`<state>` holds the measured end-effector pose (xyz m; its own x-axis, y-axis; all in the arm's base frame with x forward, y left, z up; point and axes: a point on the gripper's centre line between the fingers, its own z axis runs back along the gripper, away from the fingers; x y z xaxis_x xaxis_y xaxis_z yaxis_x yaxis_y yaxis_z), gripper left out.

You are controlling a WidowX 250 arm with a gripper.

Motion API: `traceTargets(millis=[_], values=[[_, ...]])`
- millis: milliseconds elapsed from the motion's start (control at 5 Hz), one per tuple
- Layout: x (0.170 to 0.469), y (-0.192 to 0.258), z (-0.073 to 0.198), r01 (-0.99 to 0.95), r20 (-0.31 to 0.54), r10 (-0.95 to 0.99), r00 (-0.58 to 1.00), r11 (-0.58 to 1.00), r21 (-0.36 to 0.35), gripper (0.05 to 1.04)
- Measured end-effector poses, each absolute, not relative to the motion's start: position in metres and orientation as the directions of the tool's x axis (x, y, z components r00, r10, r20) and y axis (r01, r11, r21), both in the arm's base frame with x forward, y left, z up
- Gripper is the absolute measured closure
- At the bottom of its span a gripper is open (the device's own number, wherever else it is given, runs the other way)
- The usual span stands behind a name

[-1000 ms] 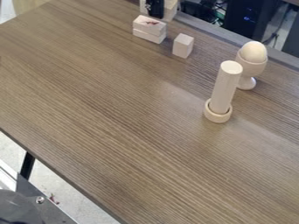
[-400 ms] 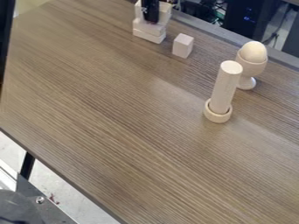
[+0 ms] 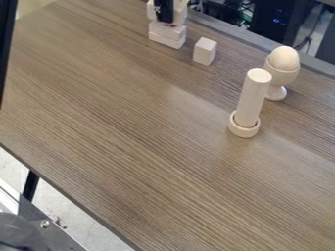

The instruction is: Put the arch on top of the rectangular block

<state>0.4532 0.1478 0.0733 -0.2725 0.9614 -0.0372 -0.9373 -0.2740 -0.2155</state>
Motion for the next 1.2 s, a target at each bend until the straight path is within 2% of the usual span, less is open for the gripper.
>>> traceTargets(millis=[1200], values=[[0.4545,0.1468,0.0735,-0.941,-0.037,0.967,-0.253,-0.255,-0.222,0.492]])
